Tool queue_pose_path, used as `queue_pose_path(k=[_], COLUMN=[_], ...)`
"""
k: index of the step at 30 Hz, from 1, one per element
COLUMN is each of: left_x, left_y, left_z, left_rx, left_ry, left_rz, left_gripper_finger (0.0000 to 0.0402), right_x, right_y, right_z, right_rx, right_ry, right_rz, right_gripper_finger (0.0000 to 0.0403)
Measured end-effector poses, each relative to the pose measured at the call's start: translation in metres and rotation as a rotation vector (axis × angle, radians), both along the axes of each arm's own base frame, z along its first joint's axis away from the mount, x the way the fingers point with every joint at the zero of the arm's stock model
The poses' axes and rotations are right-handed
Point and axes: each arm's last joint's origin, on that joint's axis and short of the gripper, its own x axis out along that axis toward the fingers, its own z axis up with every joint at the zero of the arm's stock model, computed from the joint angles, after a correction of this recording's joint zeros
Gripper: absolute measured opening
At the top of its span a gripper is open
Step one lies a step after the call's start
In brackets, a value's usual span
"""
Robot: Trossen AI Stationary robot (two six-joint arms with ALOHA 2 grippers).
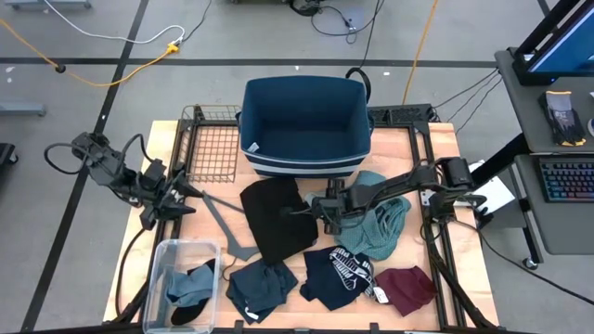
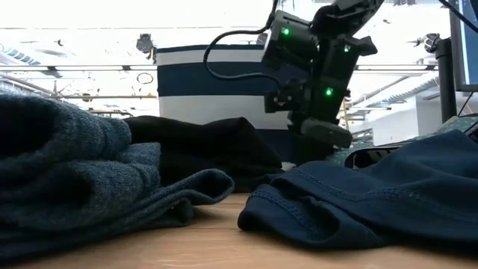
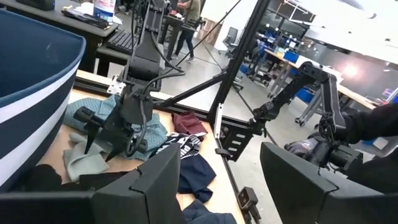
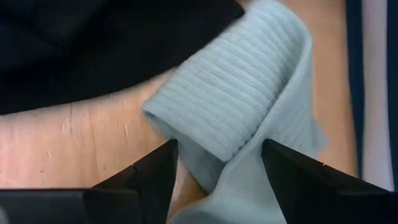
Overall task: Pick & Place Cloths
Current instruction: Put the gray sock into the transparent container
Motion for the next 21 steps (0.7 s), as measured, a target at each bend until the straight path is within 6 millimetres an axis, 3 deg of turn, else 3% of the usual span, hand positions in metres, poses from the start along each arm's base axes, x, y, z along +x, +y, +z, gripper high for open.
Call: queue_pose_path(k=[5, 14, 21], left_x=[0.0001, 0.0001, 0.0007], left_y=[0.0000, 0.0000, -0.0005], left_z=[-0.0002, -0.0002, -0.0003], left_rx=[0.002, -0.003, -0.034], left_ry=[0.002, 0.003, 0.013], left_rz=[0.001, 0.002, 0.005], left_gripper_finger=[0.0225, 0.0225, 0.0225], right_x=[-0.0009, -0.0010, -0.0010], right_y=[0.0000, 0.0019, 0.0020], right_z=[0.0002, -0.0001, -0.0001], right_rx=[0.033, 0.149, 0.167], right_ry=[-0.021, -0.047, -0.059], right_rz=[-0.093, -0.201, -0.246], right_gripper_finger=[0.0172, 0.0015, 0.0004])
